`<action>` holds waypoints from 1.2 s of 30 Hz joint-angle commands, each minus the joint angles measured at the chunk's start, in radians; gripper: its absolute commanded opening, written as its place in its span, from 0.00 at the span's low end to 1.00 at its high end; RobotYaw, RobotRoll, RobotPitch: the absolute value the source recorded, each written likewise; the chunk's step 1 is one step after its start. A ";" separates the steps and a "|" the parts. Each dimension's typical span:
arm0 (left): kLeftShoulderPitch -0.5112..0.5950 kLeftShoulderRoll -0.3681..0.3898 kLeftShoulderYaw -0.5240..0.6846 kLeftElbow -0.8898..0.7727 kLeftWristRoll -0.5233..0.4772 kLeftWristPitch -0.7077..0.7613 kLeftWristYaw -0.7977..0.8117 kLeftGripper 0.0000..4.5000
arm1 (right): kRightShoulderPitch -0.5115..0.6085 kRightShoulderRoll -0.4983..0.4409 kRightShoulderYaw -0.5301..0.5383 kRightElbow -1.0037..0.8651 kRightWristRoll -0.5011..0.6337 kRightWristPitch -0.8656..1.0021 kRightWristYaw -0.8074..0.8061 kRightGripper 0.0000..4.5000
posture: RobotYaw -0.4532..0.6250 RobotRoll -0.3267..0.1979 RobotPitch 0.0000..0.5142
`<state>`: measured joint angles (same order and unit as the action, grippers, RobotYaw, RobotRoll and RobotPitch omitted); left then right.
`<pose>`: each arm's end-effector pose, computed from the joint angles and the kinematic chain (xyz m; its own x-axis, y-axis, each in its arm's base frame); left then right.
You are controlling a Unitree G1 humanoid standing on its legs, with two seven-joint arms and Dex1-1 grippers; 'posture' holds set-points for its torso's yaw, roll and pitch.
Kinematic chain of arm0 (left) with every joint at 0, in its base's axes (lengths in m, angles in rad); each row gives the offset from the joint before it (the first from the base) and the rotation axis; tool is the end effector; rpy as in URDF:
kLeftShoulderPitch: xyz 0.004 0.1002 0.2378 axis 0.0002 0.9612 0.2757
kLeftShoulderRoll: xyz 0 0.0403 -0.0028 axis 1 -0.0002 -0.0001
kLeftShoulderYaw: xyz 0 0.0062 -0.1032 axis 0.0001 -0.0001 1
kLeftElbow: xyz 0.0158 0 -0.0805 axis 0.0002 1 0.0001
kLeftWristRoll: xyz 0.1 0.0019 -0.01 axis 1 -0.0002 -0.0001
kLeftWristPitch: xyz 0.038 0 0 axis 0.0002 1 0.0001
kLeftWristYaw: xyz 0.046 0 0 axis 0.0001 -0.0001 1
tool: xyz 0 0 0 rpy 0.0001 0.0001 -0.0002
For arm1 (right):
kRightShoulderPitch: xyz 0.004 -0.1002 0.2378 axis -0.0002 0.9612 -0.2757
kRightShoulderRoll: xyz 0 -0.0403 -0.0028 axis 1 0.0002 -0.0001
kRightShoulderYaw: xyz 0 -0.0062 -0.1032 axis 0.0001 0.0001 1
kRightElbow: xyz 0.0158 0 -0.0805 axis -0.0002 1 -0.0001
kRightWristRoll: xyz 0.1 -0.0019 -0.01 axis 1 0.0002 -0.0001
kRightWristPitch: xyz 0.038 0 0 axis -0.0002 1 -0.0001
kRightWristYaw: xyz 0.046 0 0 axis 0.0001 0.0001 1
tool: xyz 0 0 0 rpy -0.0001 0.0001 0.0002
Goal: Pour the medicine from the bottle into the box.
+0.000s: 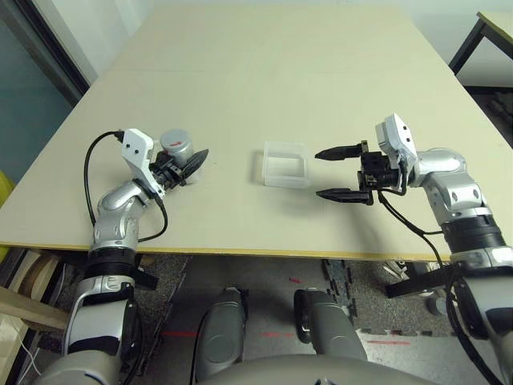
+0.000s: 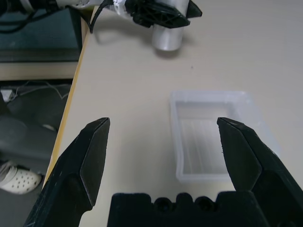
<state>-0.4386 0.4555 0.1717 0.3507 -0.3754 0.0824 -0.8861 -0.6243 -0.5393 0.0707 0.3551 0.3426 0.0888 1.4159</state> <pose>0.2794 0.2608 0.1165 0.7583 -0.6486 0.0656 0.6460 0.7611 0.0578 0.3086 -0.2256 0.1594 0.1567 0.9728 -0.1705 -0.9721 0.1214 -0.2009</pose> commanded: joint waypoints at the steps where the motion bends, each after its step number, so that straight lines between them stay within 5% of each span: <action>1: -0.012 0.014 -0.042 -0.097 -0.038 0.109 -0.040 0.59 | -0.047 0.010 -0.025 0.008 0.036 0.051 -0.015 1.00 | 0.41 0.62 0.22; 13: -0.113 0.018 -0.119 -0.187 -0.107 0.330 -0.143 0.59 | -0.206 0.084 -0.023 0.017 0.096 0.278 -0.096 1.00 | 0.40 0.62 0.20; 23: -0.174 -0.017 -0.161 -0.157 -0.094 0.338 -0.170 0.59 | -0.345 0.172 -0.002 0.088 0.074 0.354 -0.151 1.00 | 0.39 0.62 0.18; 36: -0.224 -0.040 -0.181 -0.078 -0.059 0.277 -0.176 0.59 | -0.395 0.246 0.018 0.075 0.076 0.418 -0.152 1.00 | 0.39 0.62 0.15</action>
<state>-0.6509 0.4178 0.0078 0.2553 -0.4498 0.3711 -1.0510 -0.9991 -0.2991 0.0738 0.4333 0.4229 0.5030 1.2686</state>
